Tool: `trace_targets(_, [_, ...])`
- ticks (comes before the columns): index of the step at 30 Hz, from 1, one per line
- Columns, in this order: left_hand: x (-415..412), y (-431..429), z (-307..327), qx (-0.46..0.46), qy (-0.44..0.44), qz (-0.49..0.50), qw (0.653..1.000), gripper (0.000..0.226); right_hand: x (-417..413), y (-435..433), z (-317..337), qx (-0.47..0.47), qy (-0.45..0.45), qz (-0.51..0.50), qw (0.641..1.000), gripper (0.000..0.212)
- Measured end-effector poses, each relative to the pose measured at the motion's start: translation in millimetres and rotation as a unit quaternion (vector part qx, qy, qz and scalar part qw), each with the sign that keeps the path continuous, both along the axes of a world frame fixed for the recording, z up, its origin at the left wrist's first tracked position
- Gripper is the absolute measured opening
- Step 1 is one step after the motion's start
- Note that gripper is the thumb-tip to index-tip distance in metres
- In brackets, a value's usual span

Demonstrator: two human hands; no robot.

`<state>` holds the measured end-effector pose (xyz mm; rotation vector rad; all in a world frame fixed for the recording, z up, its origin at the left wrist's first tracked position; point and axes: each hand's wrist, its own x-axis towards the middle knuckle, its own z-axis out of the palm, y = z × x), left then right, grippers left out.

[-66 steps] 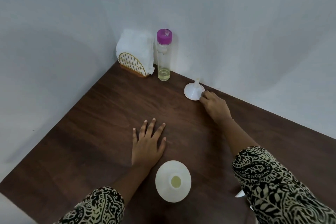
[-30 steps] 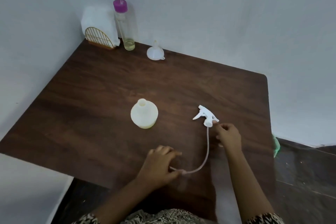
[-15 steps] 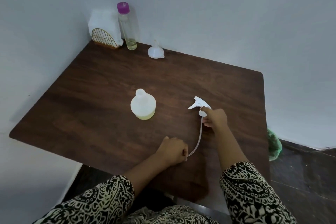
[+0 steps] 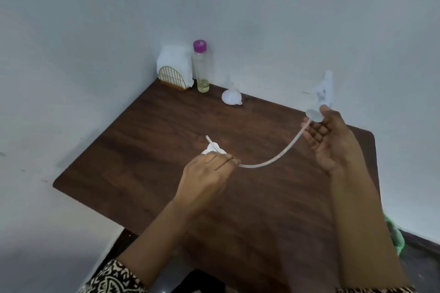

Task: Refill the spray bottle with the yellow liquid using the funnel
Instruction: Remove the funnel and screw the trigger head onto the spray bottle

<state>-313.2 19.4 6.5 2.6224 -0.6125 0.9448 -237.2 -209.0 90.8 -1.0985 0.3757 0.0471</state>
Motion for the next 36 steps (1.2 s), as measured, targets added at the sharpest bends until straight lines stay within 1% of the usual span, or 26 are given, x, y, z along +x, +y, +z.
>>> trace_targets(3, [15.0, 17.8, -5.2, -0.051, 0.0, -0.009, 0.999, 0.012, 12.1, 22.7, 14.2, 0.036, -0.017, 0.008, 0.999, 0.018])
trace_targets(7, [26.2, 33.6, -15.7, -0.091, 0.039, 0.007, 0.995, 0.01, 31.0, 50.1, 16.8, 0.038, -0.016, 0.009, 0.999, 0.016])
trace_targets(10, [33.2, 43.5, -13.6, -0.14, 0.079, 0.039, 0.986, 0.02, 40.9, 64.8, 14.6, 0.03, -0.009, 0.009, 0.999, 0.016])
trace_targets(11, [34.7, 45.9, -10.4, -0.176, 0.097, 0.042, 0.979, 0.019, 43.4, 68.5, 14.5, 0.031, -0.011, 0.007, 0.999, 0.015])
trace_targets(14, [36.3, 51.5, -2.2, -0.302, 0.148, 0.053, 0.94, 0.011, 50.2, 77.3, 15.8, 0.038, -0.015, 0.001, 0.999, 0.014])
trace_targets(19, [41.2, 61.8, 0.5, -0.38, 0.153, 0.061, 0.91, 0.017, 58.6, 92.3, 18.6, 0.038, -0.017, 0.002, 0.999, 0.016])
trace_targets(21, [44.3, 62.8, -0.5, -0.396, 0.161, 0.06, 0.902, 0.018, 60.4, 95.3, 18.4, 0.033, -0.018, -0.001, 0.999, 0.016])
trace_targets(24, [44.3, 61.6, -0.4, -0.4, 0.17, 0.049, 0.899, 0.02, 61.2, 95.2, 17.1, 0.033, -0.017, -0.01, 0.999, 0.016])
trace_targets(28, [44.3, 59.9, -3.1, -0.433, 0.183, 0.034, 0.882, 0.019, 61.4, 91.9, 14.8, 0.036, -0.015, -0.022, 0.999, 0.014])
trace_targets(32, [44.1, 57.8, -12.8, -0.408, 0.193, 0.032, 0.892, 0.018, 60.9, 90.3, 9.7, 0.034, -0.013, -0.027, 0.999, 0.016])
trace_targets(36, [49.0, 54.5, -26.6, -0.386, 0.219, 0.047, 0.895, 0.017, 60.0, 89.9, 0.0, 0.014, -0.014, -0.032, 0.999, 0.012])
